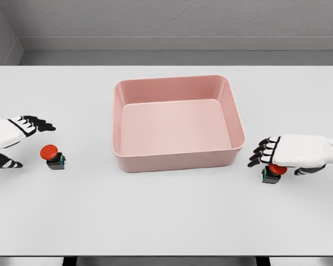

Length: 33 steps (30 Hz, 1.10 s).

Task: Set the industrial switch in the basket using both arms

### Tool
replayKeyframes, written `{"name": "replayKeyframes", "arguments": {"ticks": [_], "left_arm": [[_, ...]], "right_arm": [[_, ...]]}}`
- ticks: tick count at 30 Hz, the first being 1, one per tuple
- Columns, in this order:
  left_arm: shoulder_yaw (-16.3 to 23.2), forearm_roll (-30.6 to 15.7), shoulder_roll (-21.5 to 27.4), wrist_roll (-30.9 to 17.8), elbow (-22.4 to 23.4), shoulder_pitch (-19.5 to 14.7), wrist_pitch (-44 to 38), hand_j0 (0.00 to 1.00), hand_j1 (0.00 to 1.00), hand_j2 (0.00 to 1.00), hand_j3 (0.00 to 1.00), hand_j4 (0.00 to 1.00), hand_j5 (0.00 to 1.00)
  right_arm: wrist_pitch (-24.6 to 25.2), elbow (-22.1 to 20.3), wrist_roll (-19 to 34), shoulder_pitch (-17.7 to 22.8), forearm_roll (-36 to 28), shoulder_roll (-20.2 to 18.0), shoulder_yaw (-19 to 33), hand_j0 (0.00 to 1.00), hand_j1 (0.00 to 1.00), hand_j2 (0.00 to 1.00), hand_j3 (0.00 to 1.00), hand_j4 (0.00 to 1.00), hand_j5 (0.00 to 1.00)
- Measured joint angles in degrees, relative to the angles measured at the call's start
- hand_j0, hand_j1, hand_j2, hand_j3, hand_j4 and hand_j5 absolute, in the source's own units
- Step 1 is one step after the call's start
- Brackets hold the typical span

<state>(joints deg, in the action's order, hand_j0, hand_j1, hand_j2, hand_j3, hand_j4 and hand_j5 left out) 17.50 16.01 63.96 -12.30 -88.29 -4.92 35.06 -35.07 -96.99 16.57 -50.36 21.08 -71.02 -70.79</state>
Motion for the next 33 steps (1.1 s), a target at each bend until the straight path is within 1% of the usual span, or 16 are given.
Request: {"name": "replayKeyframes", "arguments": {"ticks": [4, 6, 8, 12, 15, 19, 20, 21, 23, 24, 25, 26, 27, 28, 31, 33], "left_arm": [[0.09, 0.29, -0.76, -0.58, -0.86, 0.53, 0.0, 1.0, 1.0, 1.0, 1.0, 1.0, 1.0], [0.14, 0.38, -1.49, -0.94, -1.08, 0.62, 0.0, 1.0, 1.0, 1.0, 1.0, 1.0, 1.0], [0.27, 0.41, -2.16, -1.14, -1.2, 0.53, 0.0, 1.0, 1.0, 1.0, 1.0, 1.0, 1.0], [0.4, 0.52, -3.09, -1.4, -1.48, 0.44, 0.0, 1.0, 1.0, 1.0, 1.0, 1.0, 1.0], [0.44, 0.65, -3.69, -1.91, -1.79, 0.44, 0.01, 1.0, 1.0, 1.0, 1.0, 1.0, 1.0], [0.48, 0.74, -4.46, -2.83, -2.23, 0.44, 0.01, 0.92, 0.92, 0.92, 0.92, 0.92, 0.92], [0.48, 0.74, -4.63, -3.1, -2.31, 0.44, 0.01, 0.91, 0.91, 0.91, 0.91, 0.91, 0.91], [0.49, 0.74, -4.77, -3.32, -2.36, 0.27, 0.01, 0.88, 0.88, 0.88, 0.88, 0.88, 0.88], [0.48, 0.73, -4.96, -3.6, -2.45, 0.27, 0.01, 0.88, 0.88, 0.88, 0.88, 0.88, 0.88], [0.47, 0.73, -5.01, -3.68, -2.51, 0.26, 0.01, 0.87, 0.87, 0.87, 0.87, 0.87, 0.87], [0.46, 0.73, -5.06, -3.74, -2.55, 0.27, 0.01, 0.83, 0.83, 0.83, 0.83, 0.83, 0.83], [0.46, 0.73, -5.08, -3.78, -2.58, 0.26, 0.02, 0.82, 0.82, 0.82, 0.82, 0.82, 0.82], [0.46, 0.73, -5.11, -3.82, -2.61, 0.26, 0.02, 0.79, 0.79, 0.79, 0.79, 0.79, 0.79], [0.45, 0.73, -5.12, -3.85, -2.62, 0.27, 0.02, 0.79, 0.79, 0.79, 0.79, 0.79, 0.79], [0.45, 0.77, -5.26, -4.01, -2.59, 0.26, 0.02, 0.8, 0.8, 0.8, 0.8, 0.8, 0.8], [0.45, 0.75, -5.34, -4.09, -2.35, 0.18, 0.02, 0.8, 0.8, 0.8, 0.8, 0.8, 0.8]], "right_arm": [[0.0, 0.04, 0.09, 0.08, 0.44, 1.15, -0.27, 0.89, 0.89, 0.89, 0.89, 0.89, 0.89], [0.0, 0.05, 0.12, 0.08, 0.73, 1.53, -0.31, 0.84, 0.84, 0.84, 0.84, 0.84, 0.84], [0.0, 0.05, 0.13, 0.44, 1.17, 1.74, -0.38, 0.82, 0.82, 0.82, 0.82, 0.82, 0.82], [0.0, 0.05, 0.14, 0.44, 2.08, 1.93, -0.62, 0.67, 0.67, 0.67, 0.67, 0.67, 0.67], [0.0, 0.05, 0.15, 0.44, 2.59, 1.93, -0.67, 0.62, 0.62, 0.62, 0.62, 0.62, 0.62], [0.0, -0.03, 0.2, 0.52, 3.08, 1.79, -0.71, 0.6, 0.6, 0.6, 0.6, 0.6, 0.6], [0.0, -0.07, 0.21, 0.52, 3.14, 1.76, -0.75, 0.6, 0.6, 0.6, 0.6, 0.6, 0.6], [0.0, -0.11, 0.21, 0.44, 3.18, 1.74, -0.81, 0.59, 0.59, 0.59, 0.59, 0.59, 0.59], [0.07, -0.16, 0.14, 0.52, 3.23, 1.68, -0.83, 0.53, 0.53, 0.53, 0.53, 0.53, 0.53], [0.08, -0.17, 0.13, 0.44, 3.39, 1.66, -0.83, 0.53, 0.53, 0.53, 0.53, 0.53, 0.53], [0.08, -0.19, 0.12, 0.53, 3.48, 1.62, -0.84, 0.53, 0.53, 0.53, 0.53, 0.53, 0.53], [0.08, -0.21, 0.12, 0.52, 3.55, 1.58, -0.83, 0.52, 0.52, 0.52, 0.52, 0.52, 0.52], [0.07, -0.21, 0.13, 0.52, 3.6, 1.52, -0.84, 0.52, 0.52, 0.52, 0.52, 0.52, 0.52], [0.06, -0.22, 0.14, 0.53, 3.65, 1.43, -0.82, 0.49, 0.49, 0.49, 0.49, 0.49, 0.49], [0.03, -0.22, 0.19, 0.43, 3.74, 1.28, -0.59, 0.45, 0.45, 0.45, 0.45, 0.45, 0.45], [0.01, -0.24, 0.22, 0.43, 3.73, 1.1, -0.12, 0.45, 0.45, 0.45, 0.45, 0.45, 0.45]]}}
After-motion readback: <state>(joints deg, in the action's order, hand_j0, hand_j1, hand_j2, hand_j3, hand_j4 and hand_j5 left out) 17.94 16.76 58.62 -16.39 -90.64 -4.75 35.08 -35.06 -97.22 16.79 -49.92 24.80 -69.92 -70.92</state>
